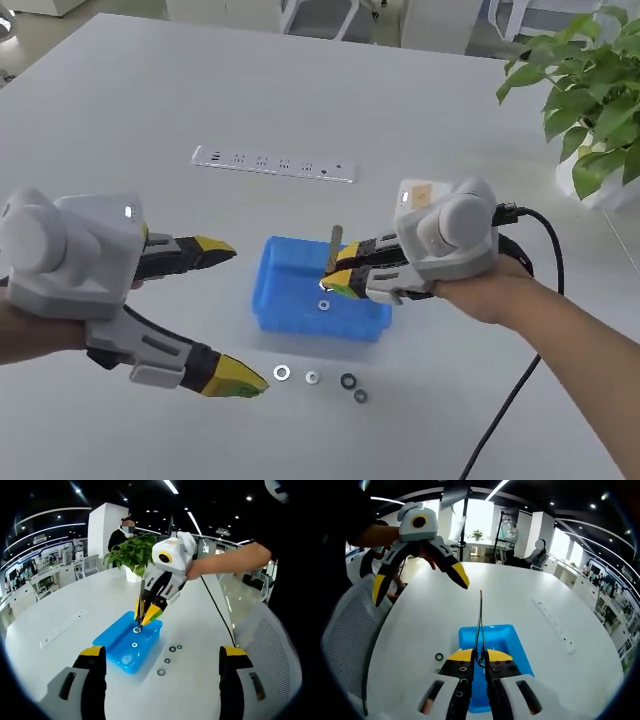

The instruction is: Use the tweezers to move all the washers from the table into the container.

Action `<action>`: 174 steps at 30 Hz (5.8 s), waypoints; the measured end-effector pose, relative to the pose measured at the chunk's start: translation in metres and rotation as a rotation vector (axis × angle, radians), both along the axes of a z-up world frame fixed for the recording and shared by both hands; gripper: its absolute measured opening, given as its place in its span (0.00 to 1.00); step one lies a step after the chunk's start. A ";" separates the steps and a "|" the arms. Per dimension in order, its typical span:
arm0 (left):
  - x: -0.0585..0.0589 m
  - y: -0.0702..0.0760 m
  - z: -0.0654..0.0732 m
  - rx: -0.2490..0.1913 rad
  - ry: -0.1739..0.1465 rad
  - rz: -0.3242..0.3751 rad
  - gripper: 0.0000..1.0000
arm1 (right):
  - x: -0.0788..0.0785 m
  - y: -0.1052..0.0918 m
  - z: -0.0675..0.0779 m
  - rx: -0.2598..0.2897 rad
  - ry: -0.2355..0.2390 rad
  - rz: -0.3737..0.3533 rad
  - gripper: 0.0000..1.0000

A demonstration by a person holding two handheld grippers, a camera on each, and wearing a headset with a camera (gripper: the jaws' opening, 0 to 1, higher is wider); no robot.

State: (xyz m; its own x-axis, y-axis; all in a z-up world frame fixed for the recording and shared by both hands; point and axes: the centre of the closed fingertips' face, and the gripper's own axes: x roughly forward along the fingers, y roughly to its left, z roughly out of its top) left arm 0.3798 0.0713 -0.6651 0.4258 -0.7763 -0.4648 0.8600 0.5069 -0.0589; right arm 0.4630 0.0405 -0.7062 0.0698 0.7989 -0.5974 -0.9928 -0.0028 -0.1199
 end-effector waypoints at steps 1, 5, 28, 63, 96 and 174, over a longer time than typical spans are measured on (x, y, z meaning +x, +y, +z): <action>0.001 0.000 0.000 0.000 -0.001 0.000 0.99 | 0.001 0.000 -0.001 0.000 0.000 0.001 0.09; 0.004 0.002 0.000 0.000 -0.002 0.003 0.99 | 0.005 0.000 -0.011 -0.003 0.009 0.004 0.09; 0.031 -0.005 0.000 0.031 -0.038 -0.043 0.80 | 0.016 -0.005 -0.057 -0.039 0.055 0.003 0.09; 0.095 -0.063 -0.024 0.150 -0.099 -0.287 0.17 | 0.017 -0.009 -0.066 -0.042 0.053 0.029 0.09; 0.099 -0.064 -0.026 0.155 -0.100 -0.332 0.05 | 0.017 -0.009 -0.060 -0.053 0.038 0.028 0.14; 0.007 -0.110 -0.002 0.183 -0.098 -0.356 0.05 | -0.061 -0.107 -0.003 0.101 0.036 -0.293 0.80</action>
